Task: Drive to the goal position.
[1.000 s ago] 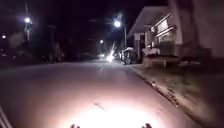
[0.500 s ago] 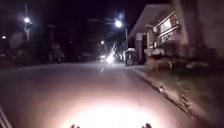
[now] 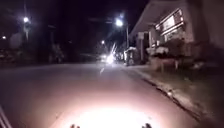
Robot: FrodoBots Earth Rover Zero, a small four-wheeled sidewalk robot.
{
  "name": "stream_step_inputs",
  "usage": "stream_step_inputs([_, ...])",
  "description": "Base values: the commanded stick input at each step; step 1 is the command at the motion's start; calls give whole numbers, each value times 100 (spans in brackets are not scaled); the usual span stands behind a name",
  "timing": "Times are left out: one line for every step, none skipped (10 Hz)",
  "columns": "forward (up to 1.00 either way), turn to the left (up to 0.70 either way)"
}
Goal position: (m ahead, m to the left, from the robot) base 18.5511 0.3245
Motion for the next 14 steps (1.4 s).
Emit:
stream_step_inputs([70, 0])
stream_step_inputs([70, 0])
stream_step_inputs([70, 0])
stream_step_inputs([70, 0])
stream_step_inputs([70, 0])
stream_step_inputs([70, 0])
stream_step_inputs([70, 0])
stream_step_inputs([70, 0])
stream_step_inputs([70, 0])
stream_step_inputs([70, 0])
stream_step_inputs([70, 0])
stream_step_inputs([70, -7])
stream_step_inputs([70, -25])
stream_step_inputs([70, -24])
